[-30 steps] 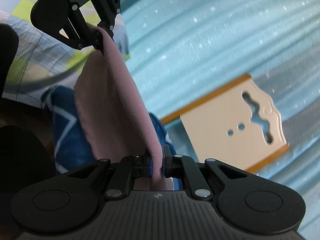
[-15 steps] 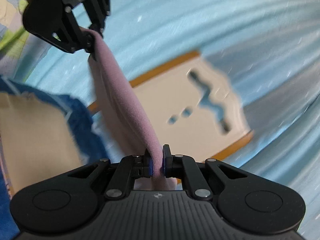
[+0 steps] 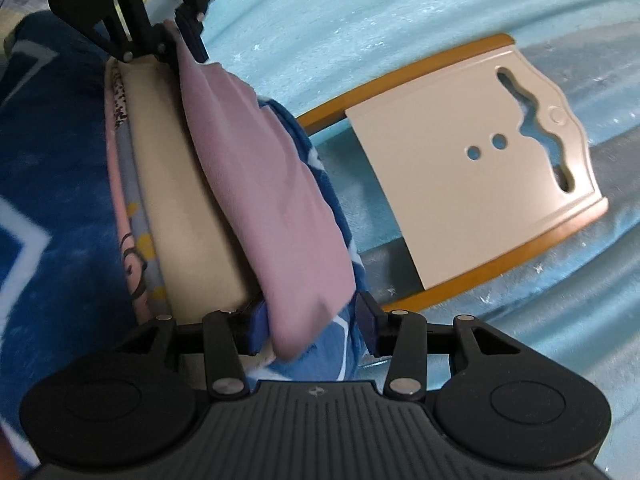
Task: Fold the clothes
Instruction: 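Lower the folded shirt onto the stack of folded clothes with both tools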
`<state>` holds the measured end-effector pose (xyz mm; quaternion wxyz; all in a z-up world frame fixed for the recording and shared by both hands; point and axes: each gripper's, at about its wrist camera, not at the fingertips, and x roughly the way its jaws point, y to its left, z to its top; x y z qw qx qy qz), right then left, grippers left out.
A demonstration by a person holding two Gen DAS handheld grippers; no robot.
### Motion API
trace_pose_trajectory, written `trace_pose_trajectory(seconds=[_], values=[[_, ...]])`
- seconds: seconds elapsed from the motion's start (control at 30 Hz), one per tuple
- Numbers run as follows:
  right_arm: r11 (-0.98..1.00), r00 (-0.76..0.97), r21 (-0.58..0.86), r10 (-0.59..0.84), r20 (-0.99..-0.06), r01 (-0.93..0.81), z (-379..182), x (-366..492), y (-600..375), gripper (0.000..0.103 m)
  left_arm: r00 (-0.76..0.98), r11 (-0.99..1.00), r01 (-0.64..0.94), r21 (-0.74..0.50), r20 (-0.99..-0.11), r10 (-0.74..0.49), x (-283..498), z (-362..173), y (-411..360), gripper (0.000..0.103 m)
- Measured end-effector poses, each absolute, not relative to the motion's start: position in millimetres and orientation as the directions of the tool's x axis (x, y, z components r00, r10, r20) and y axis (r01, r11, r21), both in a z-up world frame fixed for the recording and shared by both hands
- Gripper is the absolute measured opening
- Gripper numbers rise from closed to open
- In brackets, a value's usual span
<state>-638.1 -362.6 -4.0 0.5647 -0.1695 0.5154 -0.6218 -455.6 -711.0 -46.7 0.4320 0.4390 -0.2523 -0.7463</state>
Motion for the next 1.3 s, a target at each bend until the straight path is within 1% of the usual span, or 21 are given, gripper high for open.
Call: trace_pose_trajectory(seconds=[0.13,0.2,0.23,0.27,0.3,0.37,0.4,0.57,0.73,0.93,1.03,1.2,1.3], values=[[0.192,-0.298,-0.843,-0.877,-0.377,0.502,-7,-631,-353,0.041,-0.246,-0.481,0.391,0.785,-0.414,-0.876,-451,-54,-698,0.015],[0.199,-0.292,-0.847,-0.879,-0.377,0.493,-9,-629,-352,0.035,-0.248,-0.472,0.376,0.798,-0.404,-0.881,-450,-58,-693,0.015],[0.205,-0.290,-0.843,-0.877,-0.384,0.498,-9,-628,-352,0.031,-0.250,-0.468,0.374,0.801,-0.399,-0.882,-450,-58,-692,0.015],[0.211,-0.287,-0.836,-0.873,-0.395,0.507,-9,-628,-353,0.017,-0.251,-0.465,0.373,0.803,-0.395,-0.884,-450,-58,-691,0.014],[0.218,-0.284,-0.829,-0.869,-0.405,0.515,-9,-628,-354,0.006,-0.253,-0.461,0.376,0.804,-0.390,-0.885,-450,-58,-691,0.009],[0.231,-0.279,-0.815,-0.861,-0.426,0.532,-9,-628,-356,0.005,-0.253,-0.466,0.381,0.799,-0.395,-0.883,-451,-57,-694,0.005],[0.226,-0.277,-0.812,-0.862,-0.424,0.538,-6,-627,-356,0.004,-0.254,-0.469,0.383,0.795,-0.398,-0.882,-451,-57,-697,0.005],[0.182,-0.268,-0.798,-0.879,-0.393,0.574,12,-622,-346,0.003,-0.269,-0.466,0.409,0.785,-0.384,-0.883,-445,-50,-688,0.004],[0.229,-0.264,-0.787,-0.858,-0.441,0.573,-6,-615,-342,0.003,-0.263,-0.484,0.399,0.779,-0.409,-0.874,-442,-66,-680,0.004],[0.220,-0.267,-0.778,-0.856,-0.443,0.588,-4,-615,-341,0.003,-0.264,-0.482,0.396,0.782,-0.406,-0.875,-443,-62,-684,0.003],[0.201,-0.258,-0.774,-0.868,-0.425,0.601,4,-612,-334,0.003,-0.275,-0.467,0.410,0.784,-0.381,-0.882,-440,-53,-677,0.003],[0.238,-0.265,-0.776,-0.848,-0.459,0.583,-14,-610,-335,0.004,-0.262,-0.494,0.378,0.783,-0.422,-0.868,-442,-71,-676,0.003],[0.234,-0.269,-0.771,-0.845,-0.463,0.592,-13,-610,-336,0.005,-0.262,-0.486,0.392,0.781,-0.412,-0.873,-440,-71,-674,0.003]])
